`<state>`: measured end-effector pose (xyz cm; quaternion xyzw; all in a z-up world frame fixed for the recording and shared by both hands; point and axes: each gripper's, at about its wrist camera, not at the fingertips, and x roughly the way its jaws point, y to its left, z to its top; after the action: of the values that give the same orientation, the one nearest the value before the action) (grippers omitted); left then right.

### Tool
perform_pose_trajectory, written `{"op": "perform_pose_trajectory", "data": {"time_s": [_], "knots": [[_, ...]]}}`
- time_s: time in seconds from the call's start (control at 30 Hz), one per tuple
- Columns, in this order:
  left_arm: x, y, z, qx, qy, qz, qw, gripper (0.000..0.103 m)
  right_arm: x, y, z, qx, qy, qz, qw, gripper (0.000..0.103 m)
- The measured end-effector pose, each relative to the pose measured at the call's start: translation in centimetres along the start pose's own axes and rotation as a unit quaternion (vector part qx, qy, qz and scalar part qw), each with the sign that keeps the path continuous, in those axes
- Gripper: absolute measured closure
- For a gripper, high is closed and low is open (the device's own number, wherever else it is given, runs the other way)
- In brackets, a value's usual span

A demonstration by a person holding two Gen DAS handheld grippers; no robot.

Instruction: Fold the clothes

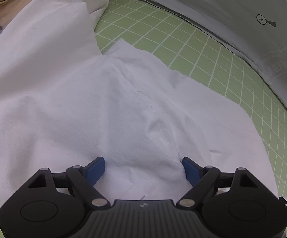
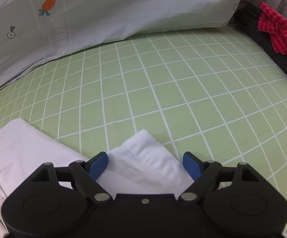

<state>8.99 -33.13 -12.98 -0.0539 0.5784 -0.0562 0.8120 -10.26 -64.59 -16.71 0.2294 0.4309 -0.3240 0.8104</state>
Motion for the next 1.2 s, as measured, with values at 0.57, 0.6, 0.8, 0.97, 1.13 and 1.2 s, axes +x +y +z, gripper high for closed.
{"op": "perform_pose_trajectory", "data": {"time_s": [0.57,0.6,0.8,0.97,1.13,1.2], "knots": [[-3.5,-3.9,0.0,0.079,-0.054,-0.079,0.9923,0.097,-0.8,-7.3,4.4,0.008,-0.068,-0.1,0.993,0.092],[-3.8,-5.1,-0.2,0.095,-0.056,-0.093,0.9896,0.097,-1.0,-9.2,4.6,0.02,-0.076,-0.126,0.989,0.092],[-6.6,-13.2,-2.8,0.183,-0.053,-0.234,0.9535,0.098,-2.9,-20.8,4.5,0.105,-0.093,-0.247,0.959,0.093],[-9.8,-14.2,-3.9,0.206,-0.066,-0.264,0.9399,0.098,-5.5,-27.2,2.9,0.153,-0.104,-0.316,0.931,0.092],[-10.7,-5.8,-2.1,0.132,-0.09,-0.173,0.9718,0.098,-6.9,-27.8,0.3,0.157,-0.096,-0.313,0.932,0.092],[-10.5,-1.1,-0.9,0.089,-0.096,-0.119,0.9842,0.098,-7.0,-26.9,-0.4,0.142,-0.094,-0.315,0.934,0.092]]}}
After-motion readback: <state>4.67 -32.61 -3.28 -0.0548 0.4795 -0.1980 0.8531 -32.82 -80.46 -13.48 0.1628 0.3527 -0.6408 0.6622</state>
